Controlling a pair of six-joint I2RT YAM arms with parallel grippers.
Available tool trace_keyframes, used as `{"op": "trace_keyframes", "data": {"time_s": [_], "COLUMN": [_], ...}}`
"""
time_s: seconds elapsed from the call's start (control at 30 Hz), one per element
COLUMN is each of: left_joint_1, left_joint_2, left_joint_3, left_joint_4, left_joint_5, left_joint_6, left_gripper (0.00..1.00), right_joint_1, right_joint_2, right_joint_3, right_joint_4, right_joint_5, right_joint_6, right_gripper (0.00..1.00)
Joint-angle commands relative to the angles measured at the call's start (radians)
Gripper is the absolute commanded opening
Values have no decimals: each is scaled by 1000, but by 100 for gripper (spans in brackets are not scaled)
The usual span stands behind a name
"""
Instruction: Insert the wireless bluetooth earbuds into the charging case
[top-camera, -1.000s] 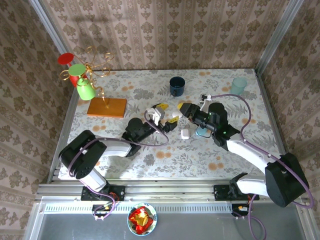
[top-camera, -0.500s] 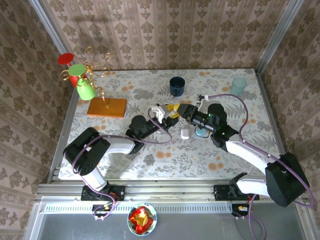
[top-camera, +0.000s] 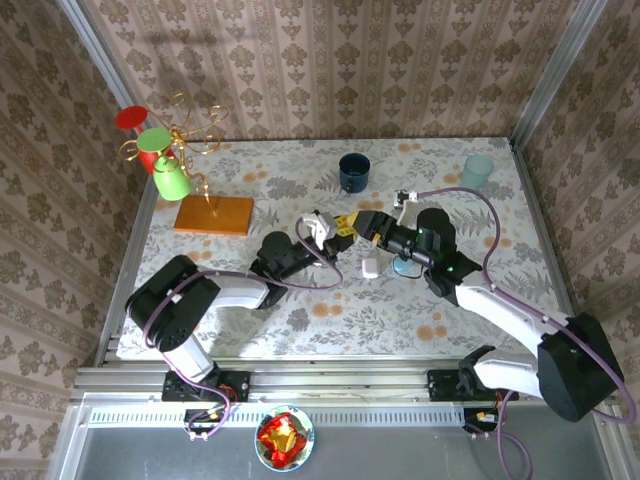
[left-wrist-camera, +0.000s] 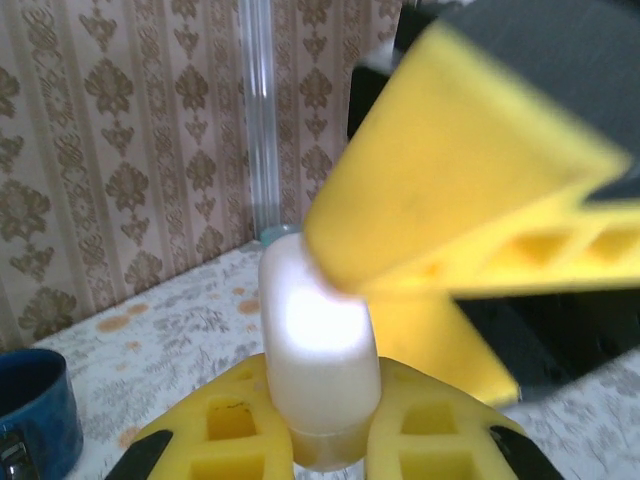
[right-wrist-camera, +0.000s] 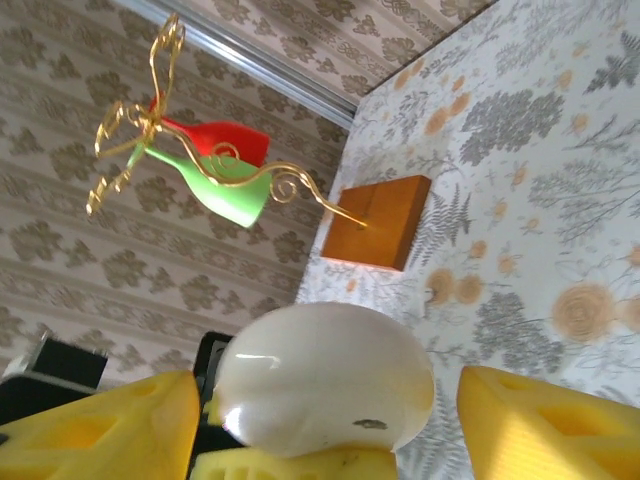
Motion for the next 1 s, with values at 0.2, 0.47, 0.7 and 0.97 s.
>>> {"op": "trace_keyframes", "data": {"time_s": [0.2, 0.47, 0.7, 0.97], "left_joint_1": [69, 90, 93, 95], "left_joint_2": [-157, -232, -239, -237], "left_joint_3": [-224, -284, -266, -254], "left_joint_4": [20, 4, 5, 4], "left_joint_5": [383, 537, 624, 638], "left_joint_6": [51, -63, -123, -130], "left_gripper": [7, 6, 4, 3], "right_joint_1": [17, 54, 115, 121], "right_joint_2": [-144, -60, 45, 86], "right_joint_3": [173, 269, 354, 386], "right_joint_4": [-586, -805, -926, -941], "right_joint_5": [-170, -399, -418, -433], "right_joint_6": [-845, -1289, -1412, -1417], "right_gripper": [71, 65, 57, 16]}}
